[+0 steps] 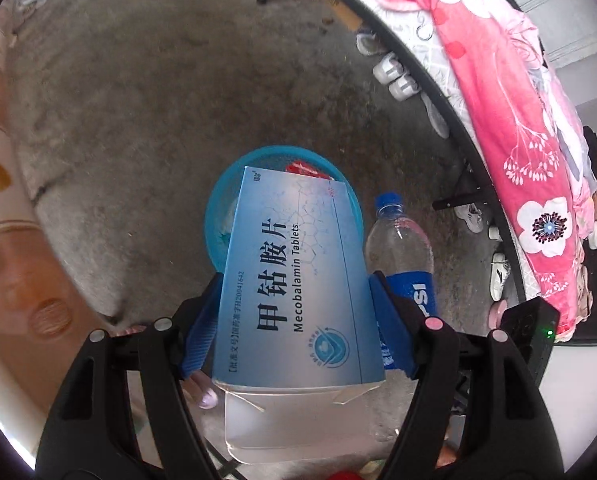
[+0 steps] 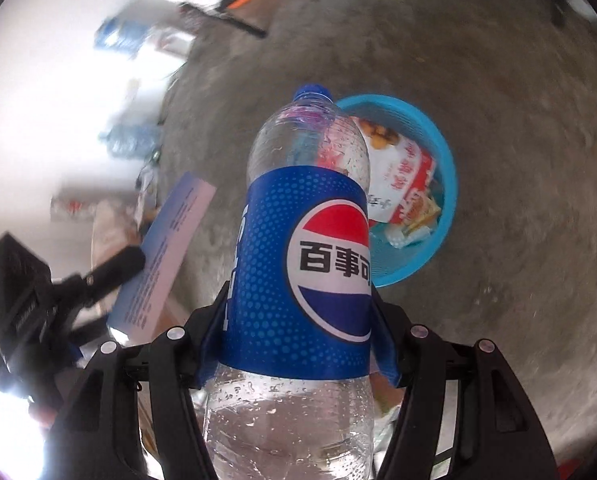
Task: Collect trash
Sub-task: 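Carry the tablet box and Pepsi bottle over the blue wastebasket, then open the right tool over the basket while the left tool releases the box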
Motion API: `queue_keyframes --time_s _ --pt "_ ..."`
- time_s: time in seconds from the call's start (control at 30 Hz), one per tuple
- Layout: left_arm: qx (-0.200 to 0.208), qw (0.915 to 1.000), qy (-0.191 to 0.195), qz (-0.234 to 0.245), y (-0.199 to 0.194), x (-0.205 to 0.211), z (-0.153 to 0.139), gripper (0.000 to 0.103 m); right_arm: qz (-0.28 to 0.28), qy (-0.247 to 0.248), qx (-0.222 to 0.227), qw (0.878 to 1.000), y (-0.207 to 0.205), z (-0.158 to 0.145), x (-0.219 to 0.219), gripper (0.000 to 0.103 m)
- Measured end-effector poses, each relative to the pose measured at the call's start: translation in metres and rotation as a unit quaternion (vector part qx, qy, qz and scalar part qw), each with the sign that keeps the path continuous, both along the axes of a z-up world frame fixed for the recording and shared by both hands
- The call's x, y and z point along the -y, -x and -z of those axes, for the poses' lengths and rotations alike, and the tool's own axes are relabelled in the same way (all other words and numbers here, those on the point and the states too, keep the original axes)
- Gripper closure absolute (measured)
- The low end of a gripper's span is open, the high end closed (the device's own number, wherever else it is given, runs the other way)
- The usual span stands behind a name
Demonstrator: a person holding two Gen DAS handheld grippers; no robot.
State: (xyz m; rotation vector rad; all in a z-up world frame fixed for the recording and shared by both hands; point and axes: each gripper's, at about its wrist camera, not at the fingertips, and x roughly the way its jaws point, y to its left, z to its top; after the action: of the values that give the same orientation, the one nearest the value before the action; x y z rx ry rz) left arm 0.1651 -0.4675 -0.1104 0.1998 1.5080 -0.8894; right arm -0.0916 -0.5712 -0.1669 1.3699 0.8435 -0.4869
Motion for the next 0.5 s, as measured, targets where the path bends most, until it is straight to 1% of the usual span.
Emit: queue_keyframes --time_s 0.03,0.17,0.2,0.23,0.27,0.3,0.37,0.43,0.5 --pt "-0.007 1.0000 -0.005 -0.002 -0.001 0.004 0.006 0.035 0.021 -0.021 0.004 1.000 0.003 0.009 0.004 0.043" --pt "-0.026 0.9990 -0.031 -0.019 -0.005 0.025 0.035 0.034 0.091 -0.055 -0.013 0.994 0.005 0.036 0.012 0.043" --pt "-0.035 0.9984 -0.034 -0.027 -0.007 0.031 0.043 0.032 0.108 -0.066 -0.017 0.992 0.003 0.045 0.015 0.041" --pt "-0.046 0.9975 -0.040 -0.037 -0.010 0.036 0.054 0.026 0.136 -0.082 -0.016 0.987 0.002 0.059 0.019 0.036" --pt "-0.051 0.9968 -0.043 -0.043 -0.011 0.042 0.060 0.025 0.146 -0.084 -0.013 0.986 -0.001 0.066 0.022 0.034" --pt "-0.058 0.9960 -0.042 -0.053 -0.013 0.044 0.065 0.025 0.148 -0.081 -0.014 0.986 -0.003 0.076 0.028 0.030" --pt "-0.065 0.9952 -0.038 -0.063 -0.013 0.044 0.070 0.025 0.142 -0.073 -0.031 0.987 -0.012 0.087 0.032 0.029" --pt "-0.070 0.9952 -0.030 -0.061 -0.011 0.042 0.068 0.024 0.132 -0.067 -0.034 0.988 -0.018 0.093 0.031 0.029" --pt "-0.065 0.9965 -0.017 -0.050 -0.009 0.038 0.061 0.024 0.125 -0.062 -0.036 0.990 -0.017 0.095 0.029 0.029"
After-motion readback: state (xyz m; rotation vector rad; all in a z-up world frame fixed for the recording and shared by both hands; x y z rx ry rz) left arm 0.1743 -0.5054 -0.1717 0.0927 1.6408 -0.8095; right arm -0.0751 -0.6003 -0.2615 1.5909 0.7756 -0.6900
